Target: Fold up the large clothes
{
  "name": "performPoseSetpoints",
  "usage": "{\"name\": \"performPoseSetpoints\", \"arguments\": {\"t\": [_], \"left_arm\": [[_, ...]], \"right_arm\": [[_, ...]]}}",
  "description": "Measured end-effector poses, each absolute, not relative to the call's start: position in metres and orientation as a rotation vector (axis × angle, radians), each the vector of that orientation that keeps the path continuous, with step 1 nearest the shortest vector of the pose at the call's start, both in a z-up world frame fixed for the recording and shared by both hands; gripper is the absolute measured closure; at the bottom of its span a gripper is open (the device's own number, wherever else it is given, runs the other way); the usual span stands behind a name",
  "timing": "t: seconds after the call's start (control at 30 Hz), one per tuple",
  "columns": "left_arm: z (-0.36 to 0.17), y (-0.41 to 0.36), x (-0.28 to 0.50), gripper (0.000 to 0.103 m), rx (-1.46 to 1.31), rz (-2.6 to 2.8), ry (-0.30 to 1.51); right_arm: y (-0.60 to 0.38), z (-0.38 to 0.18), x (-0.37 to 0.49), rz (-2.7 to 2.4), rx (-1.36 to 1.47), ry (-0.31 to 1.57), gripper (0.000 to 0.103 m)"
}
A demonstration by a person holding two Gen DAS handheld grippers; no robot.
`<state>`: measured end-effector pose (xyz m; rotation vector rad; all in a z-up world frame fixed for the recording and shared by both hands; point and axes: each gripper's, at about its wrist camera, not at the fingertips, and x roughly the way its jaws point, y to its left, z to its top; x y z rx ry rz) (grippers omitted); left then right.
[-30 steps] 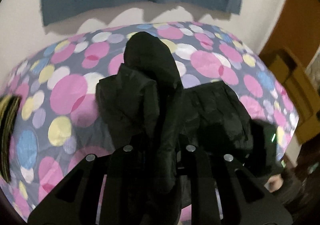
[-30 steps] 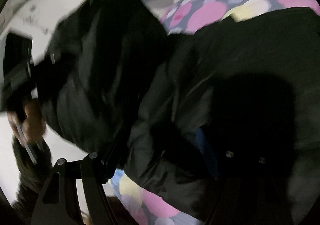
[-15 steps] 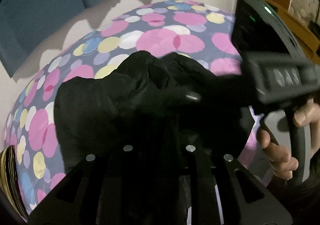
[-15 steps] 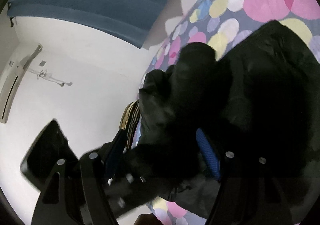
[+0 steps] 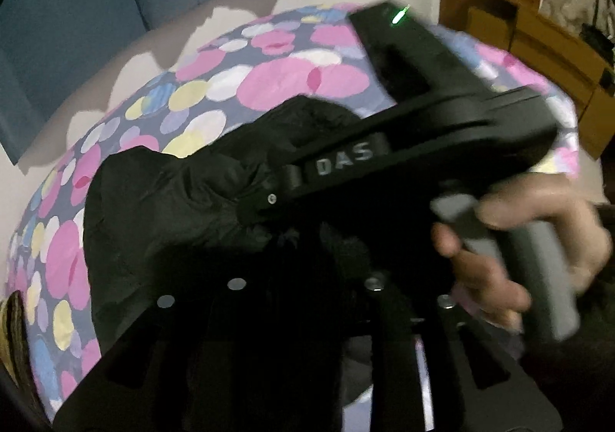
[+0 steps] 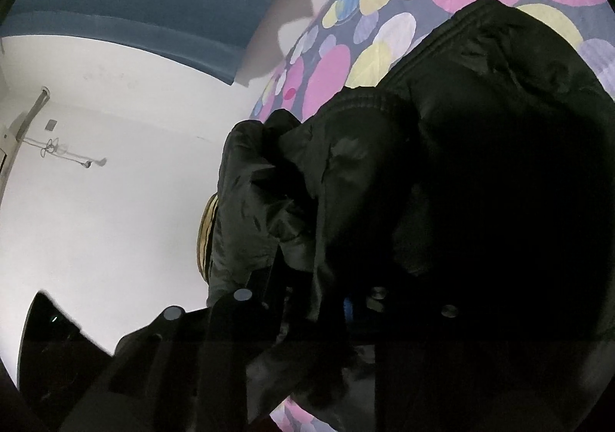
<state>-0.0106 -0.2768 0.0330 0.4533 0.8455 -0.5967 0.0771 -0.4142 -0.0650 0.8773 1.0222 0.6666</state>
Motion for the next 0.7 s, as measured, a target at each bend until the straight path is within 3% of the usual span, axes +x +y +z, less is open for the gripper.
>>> {"name": "performPoseSetpoints", "arguments": {"t": [0.17,0.33,0.57,0.7], "left_arm": [[0.062,-0.236,-0.039,0.057,0.332,-0.642,0.759],[0.073,-0.159,-0.028,0.048,0.151,-0.512,0.707],[0.016,-0.057,0.015,0.043,-0.188,-0.339,0.817],[-0.004,-0.04,0.022,0.033,-0.36,-0.377,0.827]], "right_arm": [[-0.416,-0.065,0.075,0.674,0.881,1.024,0.08],[-0.416,-0.064,0.073,0.671,0.87,1.022,0.08],[-0.412,-0.062,0.072,0.664,0.847,1.019,0.08],[-0.41,-0.062,0.071,0.66,0.84,1.017,0.08]]}}
